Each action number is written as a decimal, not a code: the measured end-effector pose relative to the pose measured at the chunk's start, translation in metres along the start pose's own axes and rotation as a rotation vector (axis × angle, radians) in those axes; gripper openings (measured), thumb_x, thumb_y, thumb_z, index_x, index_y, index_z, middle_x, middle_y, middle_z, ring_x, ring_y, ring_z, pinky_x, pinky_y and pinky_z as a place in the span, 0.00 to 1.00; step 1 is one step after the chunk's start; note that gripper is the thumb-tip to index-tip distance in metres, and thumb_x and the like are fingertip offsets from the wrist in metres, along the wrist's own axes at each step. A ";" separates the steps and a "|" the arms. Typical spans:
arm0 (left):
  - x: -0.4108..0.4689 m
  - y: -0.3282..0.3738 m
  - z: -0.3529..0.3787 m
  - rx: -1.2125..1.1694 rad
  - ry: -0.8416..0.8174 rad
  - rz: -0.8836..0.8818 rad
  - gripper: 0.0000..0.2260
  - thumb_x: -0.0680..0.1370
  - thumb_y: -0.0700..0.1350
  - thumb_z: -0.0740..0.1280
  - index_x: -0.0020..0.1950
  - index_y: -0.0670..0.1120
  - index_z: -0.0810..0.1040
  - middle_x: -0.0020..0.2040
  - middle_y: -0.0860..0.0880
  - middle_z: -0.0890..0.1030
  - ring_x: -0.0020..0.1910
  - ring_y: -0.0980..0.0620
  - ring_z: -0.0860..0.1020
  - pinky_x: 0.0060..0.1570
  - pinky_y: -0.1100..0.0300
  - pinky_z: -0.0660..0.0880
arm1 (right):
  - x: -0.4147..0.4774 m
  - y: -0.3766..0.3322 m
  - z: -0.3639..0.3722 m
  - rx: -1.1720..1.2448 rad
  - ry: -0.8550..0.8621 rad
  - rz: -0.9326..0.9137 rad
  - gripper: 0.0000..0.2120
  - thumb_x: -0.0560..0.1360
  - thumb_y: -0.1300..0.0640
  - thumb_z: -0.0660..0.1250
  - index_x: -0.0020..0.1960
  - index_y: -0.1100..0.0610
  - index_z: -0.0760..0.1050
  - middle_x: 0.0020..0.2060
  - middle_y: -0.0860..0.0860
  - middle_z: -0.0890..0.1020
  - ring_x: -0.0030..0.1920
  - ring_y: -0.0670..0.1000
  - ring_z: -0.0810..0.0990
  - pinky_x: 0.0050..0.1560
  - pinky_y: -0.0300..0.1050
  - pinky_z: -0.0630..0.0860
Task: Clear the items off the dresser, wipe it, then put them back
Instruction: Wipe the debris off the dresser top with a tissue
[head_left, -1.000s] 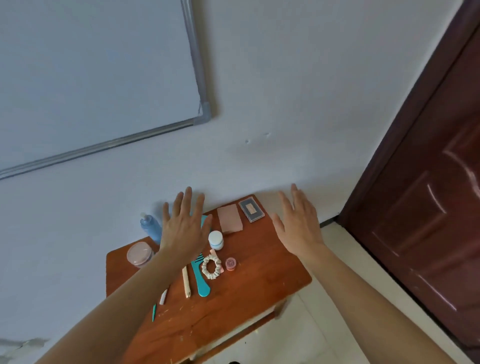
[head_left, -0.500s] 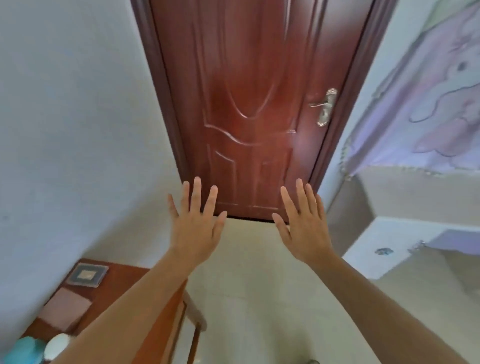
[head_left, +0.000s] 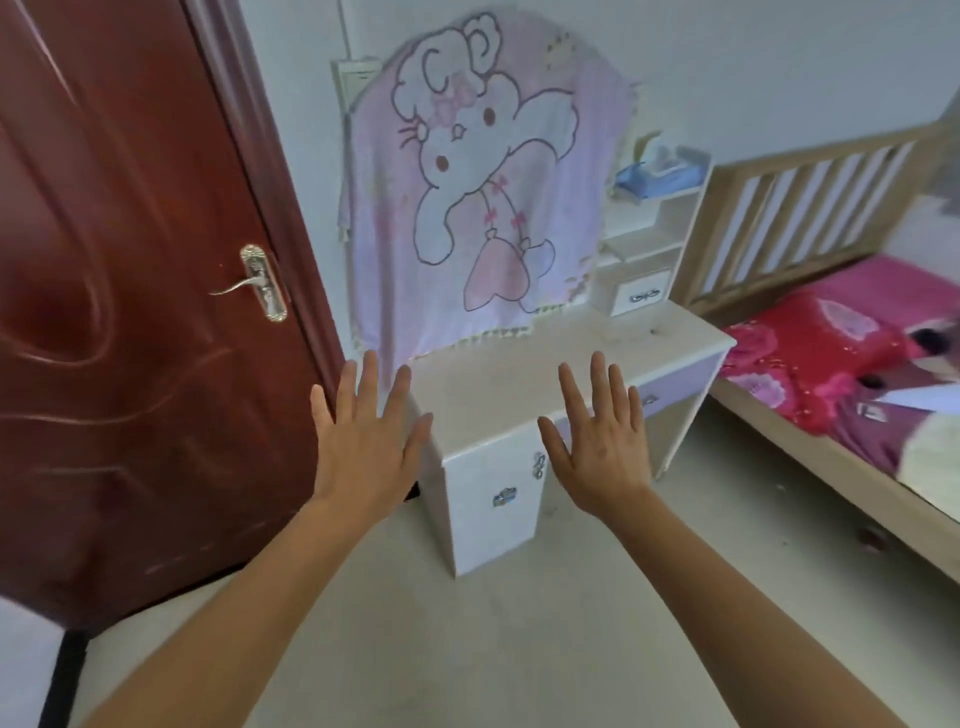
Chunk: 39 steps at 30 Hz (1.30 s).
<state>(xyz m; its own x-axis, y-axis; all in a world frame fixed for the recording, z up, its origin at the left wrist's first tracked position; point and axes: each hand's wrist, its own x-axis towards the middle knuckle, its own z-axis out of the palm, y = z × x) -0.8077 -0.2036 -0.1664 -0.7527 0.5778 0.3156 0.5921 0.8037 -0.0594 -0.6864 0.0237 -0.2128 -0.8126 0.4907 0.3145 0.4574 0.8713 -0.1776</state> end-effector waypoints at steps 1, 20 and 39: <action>0.016 0.021 0.004 -0.012 -0.003 0.026 0.29 0.80 0.59 0.46 0.77 0.47 0.62 0.78 0.39 0.57 0.76 0.38 0.57 0.70 0.34 0.56 | 0.008 0.022 -0.004 -0.006 0.006 0.032 0.32 0.81 0.38 0.46 0.80 0.49 0.42 0.79 0.57 0.41 0.79 0.60 0.42 0.77 0.60 0.44; 0.394 0.220 0.124 -0.203 0.033 0.253 0.28 0.81 0.59 0.49 0.78 0.47 0.61 0.78 0.39 0.56 0.76 0.38 0.57 0.70 0.34 0.54 | 0.301 0.274 0.050 -0.136 0.000 0.235 0.34 0.81 0.37 0.45 0.80 0.49 0.38 0.79 0.57 0.38 0.79 0.59 0.39 0.78 0.59 0.43; 0.698 0.443 0.199 -0.246 -0.043 0.161 0.30 0.81 0.61 0.47 0.79 0.47 0.56 0.79 0.41 0.52 0.77 0.41 0.52 0.73 0.40 0.54 | 0.606 0.531 0.078 0.109 0.026 0.102 0.31 0.81 0.39 0.47 0.79 0.54 0.48 0.77 0.58 0.56 0.77 0.59 0.55 0.75 0.60 0.58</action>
<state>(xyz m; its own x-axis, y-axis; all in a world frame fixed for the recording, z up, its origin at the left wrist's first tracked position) -1.1279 0.5842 -0.1610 -0.6514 0.7050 0.2804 0.7532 0.6452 0.1276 -0.9646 0.7837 -0.1895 -0.7541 0.5773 0.3132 0.4936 0.8127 -0.3097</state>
